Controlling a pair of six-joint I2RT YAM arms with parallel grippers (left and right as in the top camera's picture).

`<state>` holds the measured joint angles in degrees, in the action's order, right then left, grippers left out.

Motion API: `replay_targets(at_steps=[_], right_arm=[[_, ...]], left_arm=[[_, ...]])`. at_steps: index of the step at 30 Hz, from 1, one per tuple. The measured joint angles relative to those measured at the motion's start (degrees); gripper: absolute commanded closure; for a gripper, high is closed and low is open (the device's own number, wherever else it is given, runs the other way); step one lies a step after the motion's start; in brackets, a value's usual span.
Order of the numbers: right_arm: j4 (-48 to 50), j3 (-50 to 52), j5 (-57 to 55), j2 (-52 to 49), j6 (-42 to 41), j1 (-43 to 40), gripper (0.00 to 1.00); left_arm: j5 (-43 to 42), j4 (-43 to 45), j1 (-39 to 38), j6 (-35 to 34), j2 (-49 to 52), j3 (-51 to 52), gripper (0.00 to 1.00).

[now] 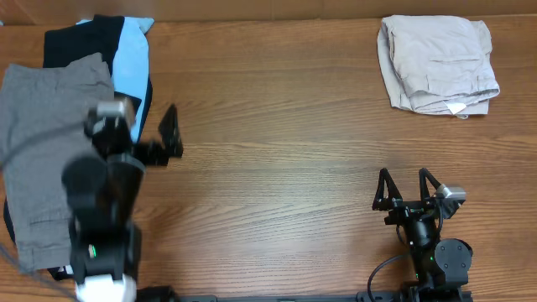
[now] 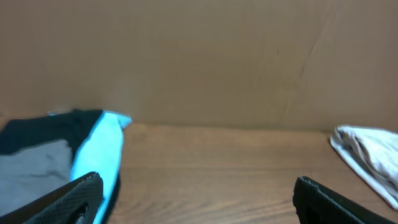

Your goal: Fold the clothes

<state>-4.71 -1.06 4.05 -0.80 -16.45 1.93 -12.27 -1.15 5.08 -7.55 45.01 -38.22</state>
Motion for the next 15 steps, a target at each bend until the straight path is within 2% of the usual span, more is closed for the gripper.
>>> replay_targets(at_steps=[8, 15], right_arm=[[-0.02, 0.00, 0.00, 0.00, -0.02, -0.02, 0.00], [0.00, 0.00, -0.02, 0.02, -0.02, 0.00, 0.00]], left_arm=[[-0.63, 6.95, 1.36, 0.31, -22.56, 22.14, 0.00], [-0.85, 8.39, 1.36, 0.31, -33.77, 32.24, 0.00]])
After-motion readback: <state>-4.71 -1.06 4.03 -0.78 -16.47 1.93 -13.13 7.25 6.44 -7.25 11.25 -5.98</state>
